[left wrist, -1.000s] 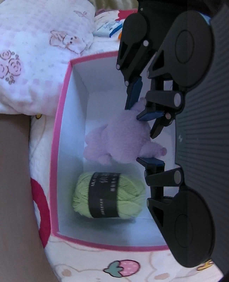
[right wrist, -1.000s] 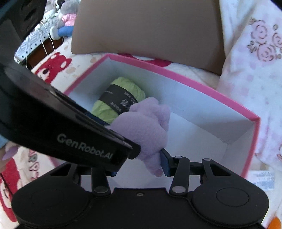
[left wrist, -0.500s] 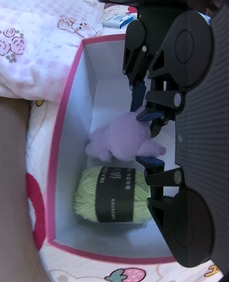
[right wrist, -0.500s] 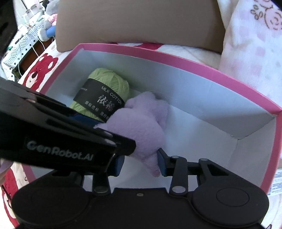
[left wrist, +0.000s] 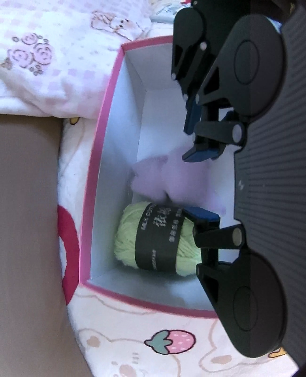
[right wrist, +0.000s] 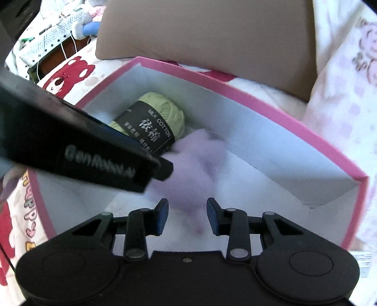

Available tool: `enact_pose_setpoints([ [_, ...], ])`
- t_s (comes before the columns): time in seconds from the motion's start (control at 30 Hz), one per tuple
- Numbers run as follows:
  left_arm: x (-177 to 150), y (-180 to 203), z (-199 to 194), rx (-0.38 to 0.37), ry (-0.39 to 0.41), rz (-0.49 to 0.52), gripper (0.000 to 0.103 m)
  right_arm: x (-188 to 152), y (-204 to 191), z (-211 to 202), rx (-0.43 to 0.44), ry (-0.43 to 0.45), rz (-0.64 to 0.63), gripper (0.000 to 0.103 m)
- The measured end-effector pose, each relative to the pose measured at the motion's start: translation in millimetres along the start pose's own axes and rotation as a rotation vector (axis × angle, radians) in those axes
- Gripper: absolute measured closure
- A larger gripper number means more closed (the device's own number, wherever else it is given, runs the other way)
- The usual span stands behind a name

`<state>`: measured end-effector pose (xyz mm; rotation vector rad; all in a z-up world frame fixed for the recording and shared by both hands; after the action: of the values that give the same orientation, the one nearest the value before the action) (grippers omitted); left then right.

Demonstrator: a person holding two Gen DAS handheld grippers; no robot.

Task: Organize objects
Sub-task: 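Lower the plush toy into the pink box beside the yarn ball, then open the left gripper and withdraw it from the pink box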

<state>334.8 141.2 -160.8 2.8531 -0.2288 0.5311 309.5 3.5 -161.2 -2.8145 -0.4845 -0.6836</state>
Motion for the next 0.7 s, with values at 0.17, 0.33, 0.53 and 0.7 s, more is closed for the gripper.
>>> enact_pose_setpoints([
  [0.17, -3, 0, -14, -0.017, 0.022, -0.016, 0.062, -2, 2, -22, 0.014, 0.024, 0.017, 0.062],
  [0.33, -9, 7, -35, -0.04, 0.044, -0.005, 0.06, -7, -5, -50, 0.051, 0.052, 0.009, 0.062],
  [0.53, -19, 23, -64, -0.049, 0.013, 0.026, 0.057, -13, -13, -82, 0.075, 0.083, 0.0, 0.062],
  [0.7, -29, 40, -88, -0.04, -0.022, 0.069, 0.056, -23, -11, -114, 0.079, 0.108, 0.023, 0.062],
])
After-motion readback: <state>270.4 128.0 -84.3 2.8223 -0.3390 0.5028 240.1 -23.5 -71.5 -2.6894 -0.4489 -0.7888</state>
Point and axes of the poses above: each gripper's, at about its wrist camera, not at the fingertips, and z roughly the way its jaws point, y to its right, x to its top, the point moved 7 cm from there along z, roughly the way its jaws point, and after that the axes turned 3 degrees about z, right-handed, at the moved point
